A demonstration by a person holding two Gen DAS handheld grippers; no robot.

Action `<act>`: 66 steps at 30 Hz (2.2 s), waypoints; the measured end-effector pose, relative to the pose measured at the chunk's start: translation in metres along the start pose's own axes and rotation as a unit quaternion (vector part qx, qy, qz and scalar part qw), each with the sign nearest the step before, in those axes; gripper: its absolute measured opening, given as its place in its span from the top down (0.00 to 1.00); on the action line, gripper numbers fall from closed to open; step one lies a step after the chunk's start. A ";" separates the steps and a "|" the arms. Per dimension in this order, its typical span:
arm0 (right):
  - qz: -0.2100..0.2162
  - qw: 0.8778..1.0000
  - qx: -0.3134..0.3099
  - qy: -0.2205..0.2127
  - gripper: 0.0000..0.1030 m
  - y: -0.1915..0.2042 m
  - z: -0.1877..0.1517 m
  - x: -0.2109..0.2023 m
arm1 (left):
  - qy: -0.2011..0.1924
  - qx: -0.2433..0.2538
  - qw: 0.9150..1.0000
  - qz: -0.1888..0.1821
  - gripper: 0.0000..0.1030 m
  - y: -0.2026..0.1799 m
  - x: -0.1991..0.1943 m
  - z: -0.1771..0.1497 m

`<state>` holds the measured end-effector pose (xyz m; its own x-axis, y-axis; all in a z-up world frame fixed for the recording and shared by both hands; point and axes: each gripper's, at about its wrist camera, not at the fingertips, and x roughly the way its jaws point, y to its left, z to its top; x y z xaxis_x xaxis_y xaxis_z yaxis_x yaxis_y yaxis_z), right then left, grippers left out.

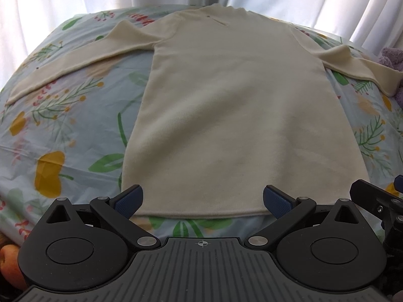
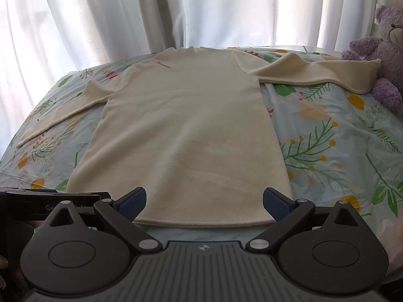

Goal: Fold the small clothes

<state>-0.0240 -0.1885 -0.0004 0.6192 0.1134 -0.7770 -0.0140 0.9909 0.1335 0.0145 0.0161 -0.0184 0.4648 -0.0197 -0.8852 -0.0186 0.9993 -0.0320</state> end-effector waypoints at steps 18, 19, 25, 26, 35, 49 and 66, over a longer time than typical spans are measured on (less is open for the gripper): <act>0.025 1.000 0.011 0.001 0.04 0.004 0.000 0.005 | 0.010 0.003 1.000 0.000 0.00 0.005 0.005 -0.002; 0.027 1.000 0.012 0.000 0.04 0.004 0.000 0.006 | 0.009 0.001 1.000 -0.001 0.00 0.006 0.005 -0.003; 0.099 0.994 0.044 -0.028 0.04 -0.007 -0.008 0.006 | 0.019 -0.006 1.000 -0.002 0.00 0.010 0.010 -0.005; 0.104 0.993 0.052 -0.022 0.04 -0.009 -0.008 0.008 | 0.020 -0.007 1.000 -0.002 0.00 0.011 0.011 -0.006; 0.170 0.972 0.160 -0.003 0.04 -0.042 -0.010 0.027 | 0.027 -0.003 1.000 -0.007 0.00 0.013 0.017 -0.004; 0.176 0.950 0.258 -0.027 0.31 -0.123 0.024 0.066 | 0.015 -0.013 1.000 -0.010 0.00 0.015 0.036 0.017; -0.007 0.839 0.521 -0.160 0.73 -0.389 0.121 0.187 | 0.025 -0.111 0.993 0.030 0.00 0.041 0.103 0.083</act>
<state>0.1923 -0.5613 -0.1225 0.7946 -0.0875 -0.6008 0.5853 0.3733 0.7197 0.1347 0.0576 -0.0726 0.4133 0.0333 -0.9100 -0.2423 0.9673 -0.0746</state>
